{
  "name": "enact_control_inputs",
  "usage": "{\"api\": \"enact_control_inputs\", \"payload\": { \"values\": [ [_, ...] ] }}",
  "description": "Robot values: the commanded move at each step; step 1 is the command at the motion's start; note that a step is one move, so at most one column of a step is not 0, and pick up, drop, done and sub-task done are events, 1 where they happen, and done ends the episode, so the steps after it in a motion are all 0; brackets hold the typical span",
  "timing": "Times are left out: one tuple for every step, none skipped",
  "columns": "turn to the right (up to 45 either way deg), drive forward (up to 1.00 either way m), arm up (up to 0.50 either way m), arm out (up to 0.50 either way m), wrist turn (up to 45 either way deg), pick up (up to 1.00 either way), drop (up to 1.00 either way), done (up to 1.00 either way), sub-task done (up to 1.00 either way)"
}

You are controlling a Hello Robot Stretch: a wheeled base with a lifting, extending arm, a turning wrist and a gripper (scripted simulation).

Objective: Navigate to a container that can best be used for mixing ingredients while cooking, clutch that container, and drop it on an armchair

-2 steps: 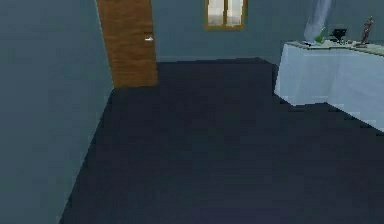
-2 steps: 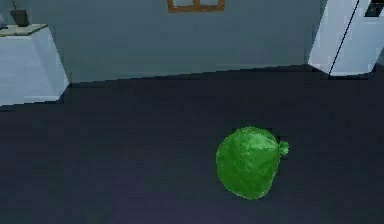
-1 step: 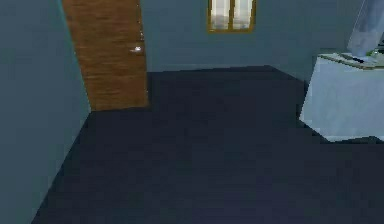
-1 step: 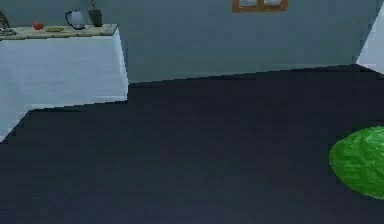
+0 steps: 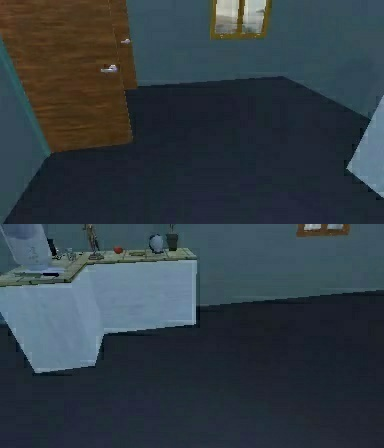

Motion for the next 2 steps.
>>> {"api": "enact_control_inputs", "payload": {
  "values": [
    [0.0,1.0,0.0,0.0,0.0,0.0,0.0,0.0,0.0],
    [-3.0,0.0,0.0,0.0,0.0,0.0,0.0,0.0,0.0]
  ]
}}
